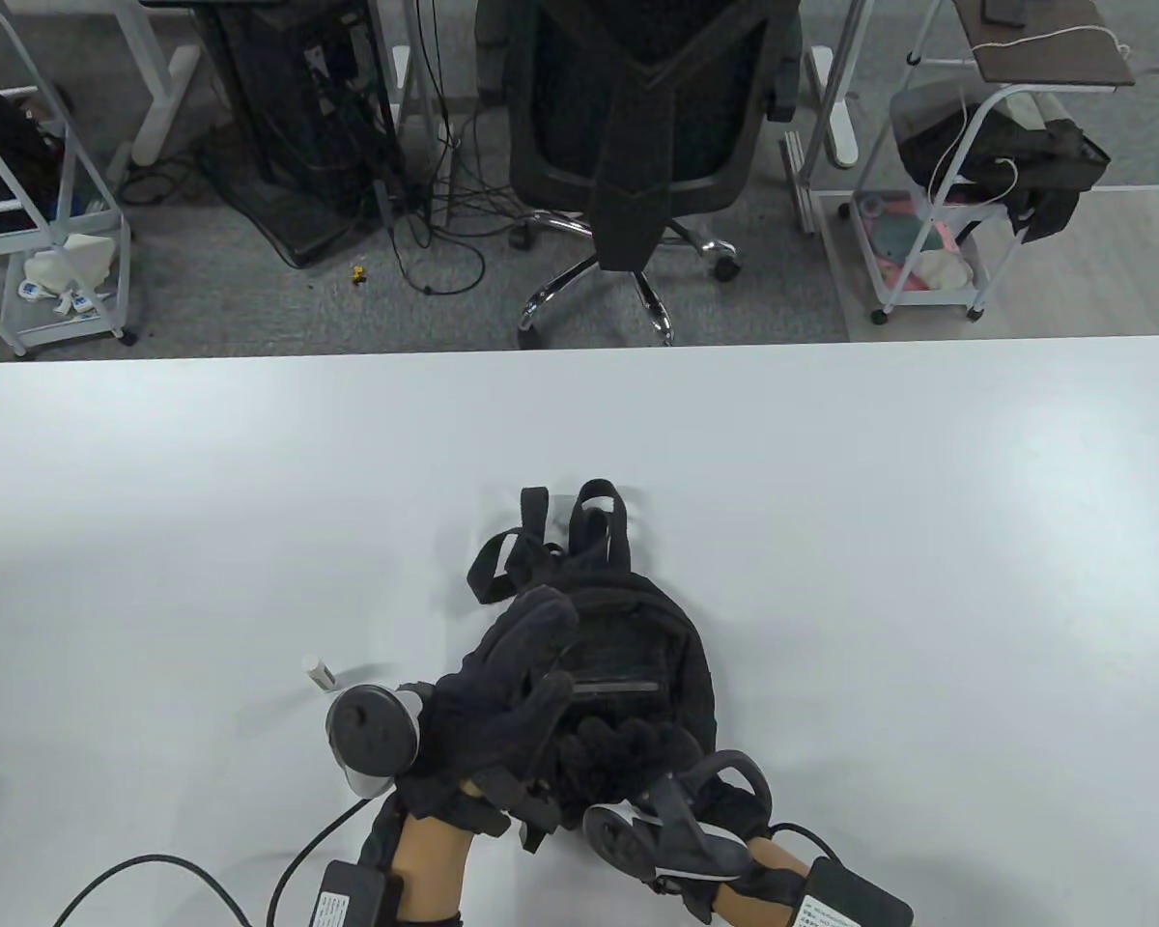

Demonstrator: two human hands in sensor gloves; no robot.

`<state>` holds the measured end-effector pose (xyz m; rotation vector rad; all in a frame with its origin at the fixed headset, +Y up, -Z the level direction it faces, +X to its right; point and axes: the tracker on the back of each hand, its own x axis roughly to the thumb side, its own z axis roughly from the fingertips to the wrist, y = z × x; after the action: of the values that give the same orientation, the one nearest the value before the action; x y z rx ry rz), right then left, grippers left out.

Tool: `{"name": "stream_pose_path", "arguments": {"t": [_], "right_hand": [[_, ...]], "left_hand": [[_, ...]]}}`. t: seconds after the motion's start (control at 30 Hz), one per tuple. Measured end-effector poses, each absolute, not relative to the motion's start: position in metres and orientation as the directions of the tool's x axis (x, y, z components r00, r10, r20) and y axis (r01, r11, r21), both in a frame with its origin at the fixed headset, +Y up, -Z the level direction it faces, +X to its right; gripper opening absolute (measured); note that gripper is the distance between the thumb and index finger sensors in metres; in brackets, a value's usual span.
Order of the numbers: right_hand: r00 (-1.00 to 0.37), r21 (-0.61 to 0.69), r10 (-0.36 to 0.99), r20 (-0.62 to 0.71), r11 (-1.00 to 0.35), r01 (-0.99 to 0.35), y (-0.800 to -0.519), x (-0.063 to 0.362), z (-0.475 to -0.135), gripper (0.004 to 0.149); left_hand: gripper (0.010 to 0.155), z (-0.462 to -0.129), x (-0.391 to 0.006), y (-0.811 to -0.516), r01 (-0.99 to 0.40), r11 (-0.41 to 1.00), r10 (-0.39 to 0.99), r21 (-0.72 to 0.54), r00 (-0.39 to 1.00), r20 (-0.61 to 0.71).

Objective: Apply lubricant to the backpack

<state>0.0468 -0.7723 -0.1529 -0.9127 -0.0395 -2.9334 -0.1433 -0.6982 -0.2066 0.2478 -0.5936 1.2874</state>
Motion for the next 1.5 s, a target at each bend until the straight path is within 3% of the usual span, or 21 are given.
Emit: {"name": "stream_pose_path", "arguments": {"t": [0.17,0.33,0.63,0.8,1.0,1.2,1.33,1.5], "right_hand": [[-0.804,0.134,0.050,0.593,-0.990,0.038,-0.767,0.057,-0.159,0.080],[-0.757,0.254,0.299,0.582,-0.950,-0.180,-0.746,0.077,-0.166,0.077],[-0.679,0.151,0.486,0.550,-0.858,-0.491,-0.696,0.123,-0.175,0.070],[-0.610,0.074,0.562,0.559,-0.766,-0.638,-0.681,0.147,-0.178,0.068],[-0.554,0.007,0.595,0.582,-0.685,-0.729,-0.672,0.164,-0.179,0.069],[-0.500,0.061,0.682,0.534,-0.621,-0.782,-0.677,0.176,-0.189,0.070],[-0.497,0.076,0.700,0.514,-0.614,-0.786,-0.681,0.179,-0.194,0.070],[-0.487,0.111,0.721,0.493,-0.607,-0.787,-0.687,0.179,-0.199,0.069]], "left_hand": [[0.068,-0.206,-0.146,-0.699,-0.951,0.272,0.829,-0.147,0.154,0.538],[0.068,-0.206,-0.146,-0.698,-0.950,0.275,0.824,-0.145,0.156,0.545],[0.069,-0.206,-0.141,-0.699,-0.942,0.293,0.816,-0.165,0.156,0.557],[0.070,-0.205,-0.133,-0.703,-0.935,0.305,0.810,-0.179,0.156,0.565],[0.074,-0.200,-0.110,-0.715,-0.926,0.283,0.818,-0.249,0.099,0.566],[0.075,-0.195,-0.100,-0.712,-0.912,0.314,0.796,-0.264,0.102,0.596],[0.074,-0.198,-0.111,-0.706,-0.924,0.309,0.798,-0.227,0.122,0.590],[0.073,-0.207,-0.169,-0.692,-0.961,0.273,0.815,-0.054,0.201,0.543]]}}
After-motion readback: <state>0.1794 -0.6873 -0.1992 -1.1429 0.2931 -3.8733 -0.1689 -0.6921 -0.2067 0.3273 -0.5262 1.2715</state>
